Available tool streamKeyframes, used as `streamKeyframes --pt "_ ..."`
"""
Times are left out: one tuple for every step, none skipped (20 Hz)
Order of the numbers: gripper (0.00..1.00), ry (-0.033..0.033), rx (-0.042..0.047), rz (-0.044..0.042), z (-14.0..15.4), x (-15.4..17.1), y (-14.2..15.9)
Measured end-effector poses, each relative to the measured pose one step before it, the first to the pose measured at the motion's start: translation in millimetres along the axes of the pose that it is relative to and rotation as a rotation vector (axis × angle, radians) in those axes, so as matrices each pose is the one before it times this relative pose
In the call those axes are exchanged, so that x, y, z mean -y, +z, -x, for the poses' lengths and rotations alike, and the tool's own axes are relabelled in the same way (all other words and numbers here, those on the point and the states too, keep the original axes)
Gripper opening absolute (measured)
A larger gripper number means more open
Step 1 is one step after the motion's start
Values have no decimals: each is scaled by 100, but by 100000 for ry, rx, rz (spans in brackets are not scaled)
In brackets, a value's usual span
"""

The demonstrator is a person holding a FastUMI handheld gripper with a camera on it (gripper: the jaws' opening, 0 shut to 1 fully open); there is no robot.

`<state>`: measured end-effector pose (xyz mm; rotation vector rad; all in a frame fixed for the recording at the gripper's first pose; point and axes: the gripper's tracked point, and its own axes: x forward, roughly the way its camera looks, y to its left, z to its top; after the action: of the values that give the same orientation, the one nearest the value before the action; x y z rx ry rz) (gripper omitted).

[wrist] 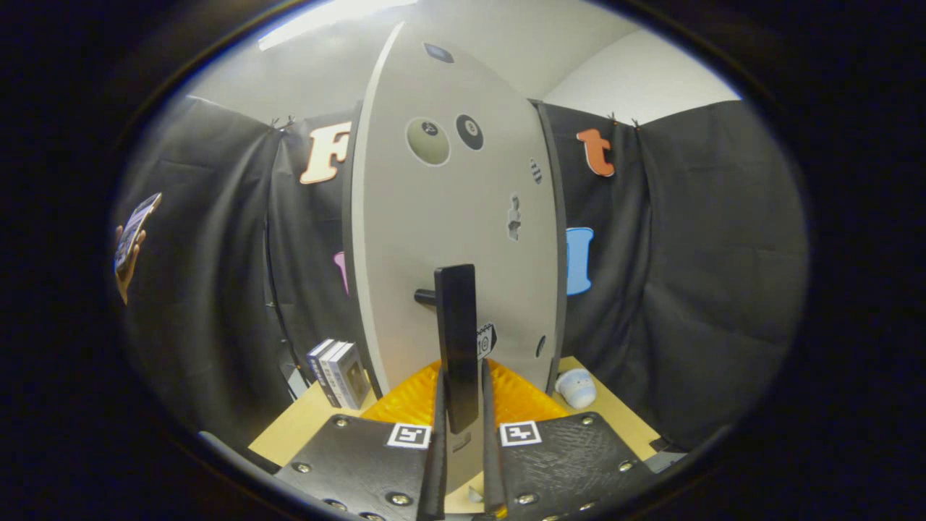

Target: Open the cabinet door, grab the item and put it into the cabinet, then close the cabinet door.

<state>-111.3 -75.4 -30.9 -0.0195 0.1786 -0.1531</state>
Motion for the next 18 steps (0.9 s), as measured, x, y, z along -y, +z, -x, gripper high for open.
streamKeyframes --pt "21 -1603 -66 -444 353 722 61" --pt "21 -1212 141 -347 316 570 -101" --pt "21 -1107 -23 -86 297 553 32" --pt "20 -822 -107 -207 104 504 0" --pt "20 -745 -187 -526 235 411 16" --pt "20 -639 110 -549 83 361 86" --pt "20 -673 257 -540 122 489 130" --pt "20 -867 198 -180 65 368 13" --pt "20 -1095 257 316 133 477 41" --pt "20 -1265 249 641 141 599 -24" --pt "20 -765 45 616 84 460 15" --pt "20 -537 -29 248 110 490 19" --pt "20 -209 -155 -116 143 443 111" --pt "20 -28 -144 -386 84 378 49" --pt "20 -204 -180 -596 -6 480 139" --pt "20 -503 133 -625 92 580 -87" --pt "20 -855 108 -94 20 584 51" --pt "20 -1181 231 335 43 654 -52"
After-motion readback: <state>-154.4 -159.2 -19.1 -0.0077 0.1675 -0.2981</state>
